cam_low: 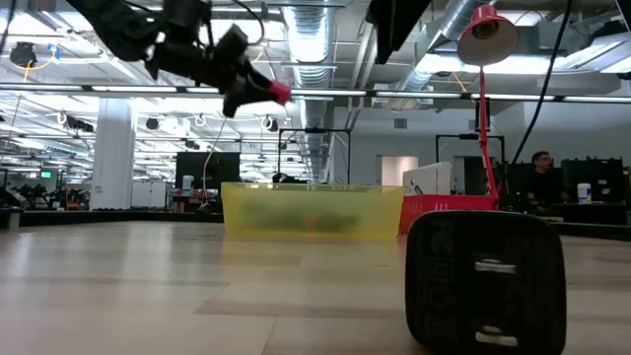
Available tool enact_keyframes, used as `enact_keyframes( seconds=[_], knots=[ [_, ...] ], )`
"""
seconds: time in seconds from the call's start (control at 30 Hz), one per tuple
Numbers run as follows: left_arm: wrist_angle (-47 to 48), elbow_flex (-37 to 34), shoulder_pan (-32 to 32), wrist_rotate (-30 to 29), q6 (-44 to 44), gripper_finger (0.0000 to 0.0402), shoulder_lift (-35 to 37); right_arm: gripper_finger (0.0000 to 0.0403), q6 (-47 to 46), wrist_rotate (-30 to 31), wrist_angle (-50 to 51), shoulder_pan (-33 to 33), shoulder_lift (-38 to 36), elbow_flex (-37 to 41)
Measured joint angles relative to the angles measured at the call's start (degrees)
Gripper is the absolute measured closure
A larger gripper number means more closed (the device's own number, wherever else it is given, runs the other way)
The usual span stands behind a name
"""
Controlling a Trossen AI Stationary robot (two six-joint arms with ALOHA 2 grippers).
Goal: Pick and place items into bin
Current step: Put the pink charger adapter into the green bin
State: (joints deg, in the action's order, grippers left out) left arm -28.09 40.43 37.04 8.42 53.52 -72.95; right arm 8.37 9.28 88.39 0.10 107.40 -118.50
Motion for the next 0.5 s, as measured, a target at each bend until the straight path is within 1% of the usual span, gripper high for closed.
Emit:
enact_keyframes(
  seconds=[0.13,0.27,0.5],
  knots=[
    [0.49,3.19,0.67,0.54,0.06,0.0262,-6.64,0.0077,1.33,-1.79,-0.66,-3.05,-0.95,0.07],
    [0.59,6.92,1.37,0.57,0.04,0.0262,-12.62,0.0077,2.77,-2.36,-0.77,-5.2,-1.31,0.02],
    [4.94,11.79,3.37,0.19,0.73,0.0262,-20.38,0.0077,5.33,-5.14,-0.56,-8.03,-1.38,0.02]
  ],
)
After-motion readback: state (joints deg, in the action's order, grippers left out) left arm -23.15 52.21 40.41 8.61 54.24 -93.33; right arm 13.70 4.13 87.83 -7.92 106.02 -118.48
